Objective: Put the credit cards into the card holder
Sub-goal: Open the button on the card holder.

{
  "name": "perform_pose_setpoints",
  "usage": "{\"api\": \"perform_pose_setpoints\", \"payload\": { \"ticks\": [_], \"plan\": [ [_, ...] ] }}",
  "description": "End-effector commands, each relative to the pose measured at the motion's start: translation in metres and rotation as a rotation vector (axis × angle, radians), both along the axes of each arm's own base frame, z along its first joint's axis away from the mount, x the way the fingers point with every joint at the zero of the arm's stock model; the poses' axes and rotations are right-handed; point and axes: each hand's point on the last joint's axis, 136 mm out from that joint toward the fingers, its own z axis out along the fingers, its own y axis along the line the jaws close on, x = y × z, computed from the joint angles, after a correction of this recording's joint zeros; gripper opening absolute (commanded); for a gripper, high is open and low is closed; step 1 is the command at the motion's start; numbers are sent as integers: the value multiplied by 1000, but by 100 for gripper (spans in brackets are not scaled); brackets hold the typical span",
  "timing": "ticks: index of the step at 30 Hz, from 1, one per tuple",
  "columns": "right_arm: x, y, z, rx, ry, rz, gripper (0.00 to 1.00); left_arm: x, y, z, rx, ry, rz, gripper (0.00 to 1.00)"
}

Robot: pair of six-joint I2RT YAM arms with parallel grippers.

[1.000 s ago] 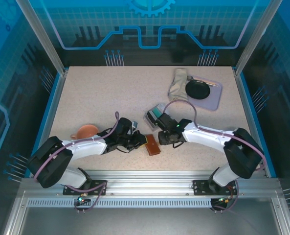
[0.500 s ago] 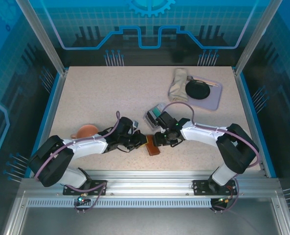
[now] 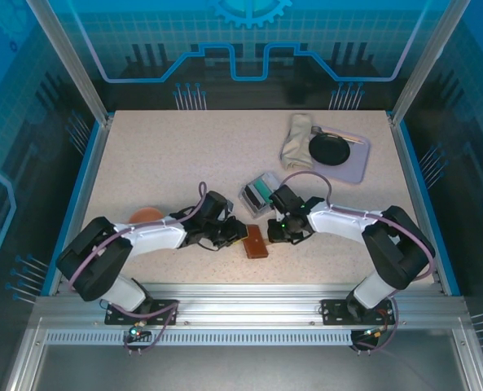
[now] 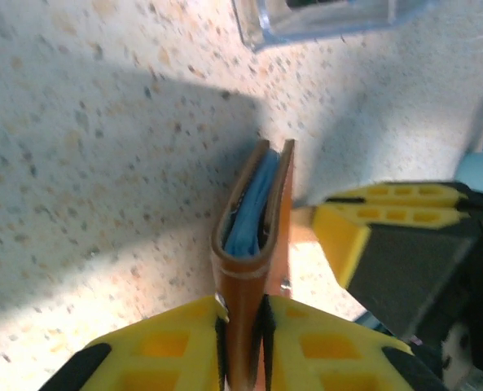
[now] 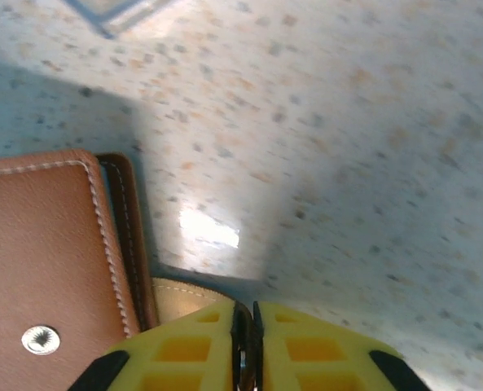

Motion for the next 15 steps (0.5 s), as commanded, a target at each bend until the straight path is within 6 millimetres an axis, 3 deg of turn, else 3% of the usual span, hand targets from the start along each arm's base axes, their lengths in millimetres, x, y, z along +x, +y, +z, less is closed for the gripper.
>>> {"api": "perform_pose_setpoints", "payload": {
  "ticks": [1,5,8,10,15],
  "plan": [
    [-7,-22,-9,-35,40,-112,20,10,22,-22,147,47,33,22],
    [-10,-33,-19,-110,72,-140,26,17,24,-30,207,85,2,22],
    [-4,-48,-12,-205,53,-151,31,15,25,-30,241,108,-23,25],
    [4,-48,2,-201,28,-135,35,13,27,-23,243,107,-22,27],
    [42,-34,67,-52,-118,-109,51,20,33,1,226,72,20,40]
  ]
}}
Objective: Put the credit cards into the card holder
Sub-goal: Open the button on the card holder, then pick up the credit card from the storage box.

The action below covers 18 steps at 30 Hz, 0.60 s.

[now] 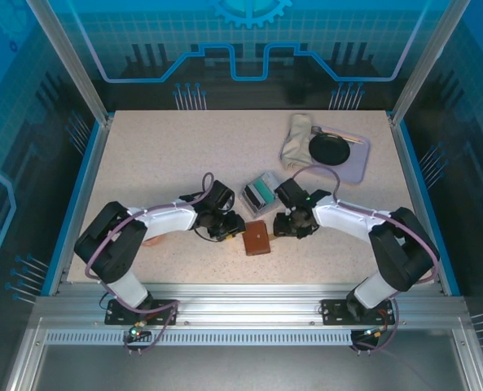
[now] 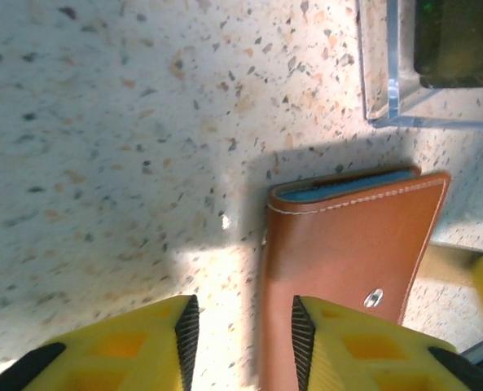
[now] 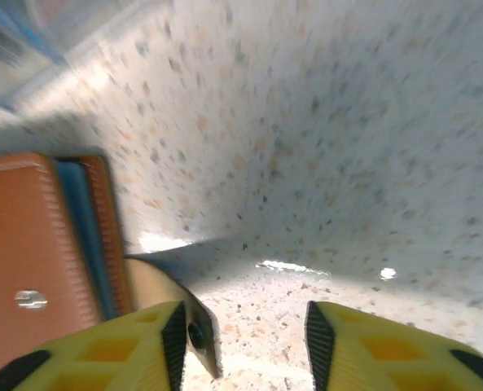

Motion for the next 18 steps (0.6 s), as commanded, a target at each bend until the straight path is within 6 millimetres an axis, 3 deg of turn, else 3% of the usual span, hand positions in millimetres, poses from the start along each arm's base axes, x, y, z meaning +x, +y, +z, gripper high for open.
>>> {"api": "perform_pose_setpoints", "payload": {
  "ticks": [1,3,6,9,13,15,18],
  "plan": [
    [28,0,56,66,-120,27,58,8,9,25,13,-35,30,41],
    [42,-4,74,77,-147,27,69,17,11,34,8,-57,51,41],
    [65,-21,88,52,-164,-24,76,35,14,50,-15,-98,83,43],
    [91,-12,98,91,-260,75,90,56,15,62,-56,-125,119,48],
    [112,-7,97,83,-176,147,89,84,11,69,-131,-113,162,51],
    [119,-4,86,59,-84,163,78,96,7,70,-156,-106,176,56],
    [127,4,72,26,-47,207,71,111,-4,65,-178,-79,173,58]
  ]
}}
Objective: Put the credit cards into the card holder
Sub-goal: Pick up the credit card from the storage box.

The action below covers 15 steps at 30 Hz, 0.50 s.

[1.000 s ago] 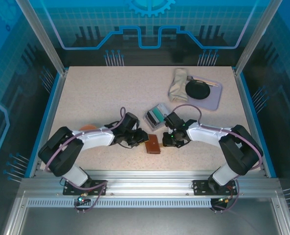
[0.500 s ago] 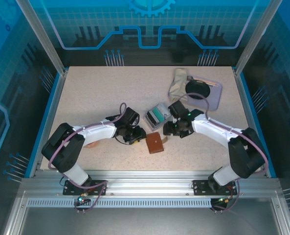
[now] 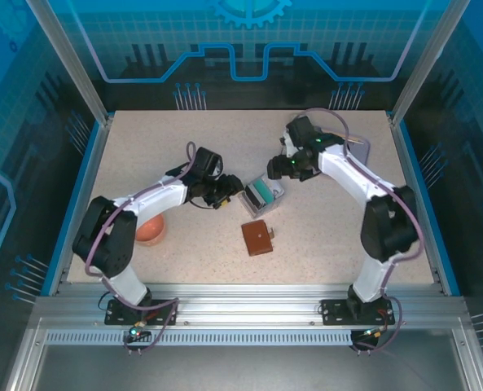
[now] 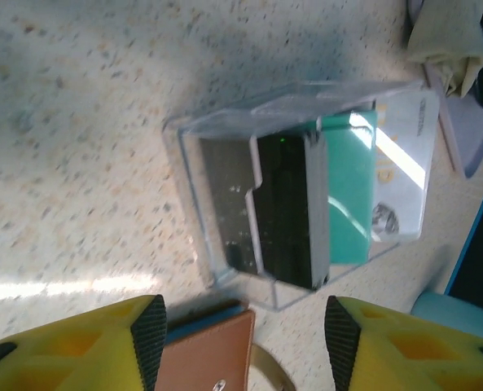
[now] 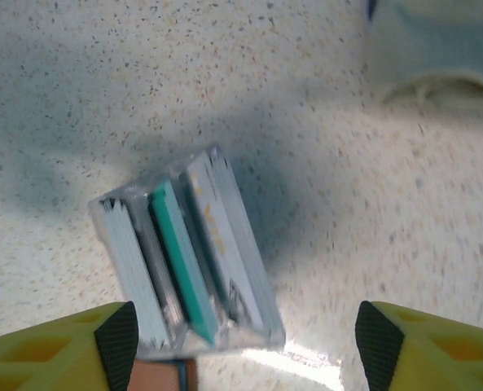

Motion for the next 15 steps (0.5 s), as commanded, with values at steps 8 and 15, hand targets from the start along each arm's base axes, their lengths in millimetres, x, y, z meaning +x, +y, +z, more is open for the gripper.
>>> {"api": "perform_pose_setpoints", "payload": {
  "ticks": [8,15],
  "plan": [
    [-7,6,-12,-147,49,146,68,30,-28,-16,-77,82,1,55],
    [-28,51,2,-113,-24,279,56,25,0,-26,-50,90,101,54]
  ]
}}
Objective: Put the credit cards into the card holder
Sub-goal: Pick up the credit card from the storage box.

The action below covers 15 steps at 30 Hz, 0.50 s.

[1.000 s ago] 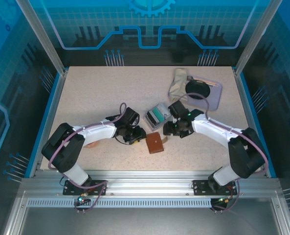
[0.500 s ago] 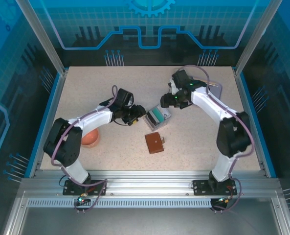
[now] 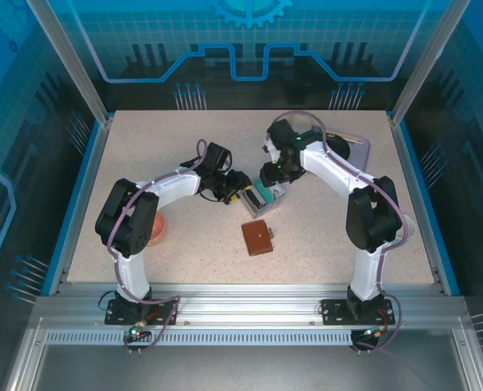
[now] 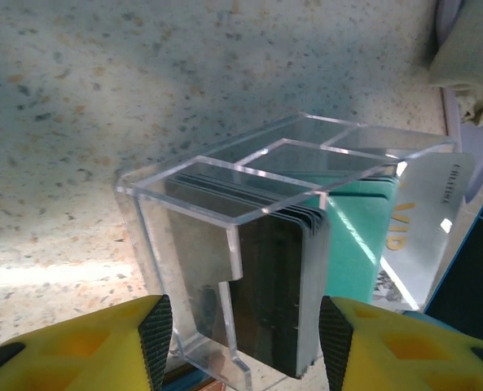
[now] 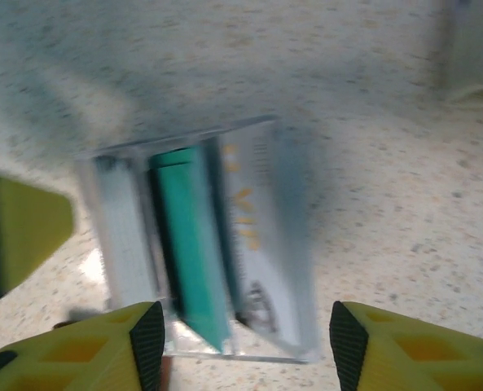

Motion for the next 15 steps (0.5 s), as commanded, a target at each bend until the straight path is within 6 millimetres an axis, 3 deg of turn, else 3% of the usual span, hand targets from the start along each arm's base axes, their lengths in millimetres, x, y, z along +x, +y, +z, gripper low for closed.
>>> {"api": "perform_pose_setpoints", "payload": {
  "ticks": [1,7,15],
  "plan": [
    [-15,26,15,30,-32,93,56,-3,25,1,6,12,94,54],
    [-19,42,-1,-106,-60,158,52,-13,66,3,53,3,200,56],
    [-18,55,-23,-248,-102,206,52,-24,88,7,86,-14,249,57]
  ]
}}
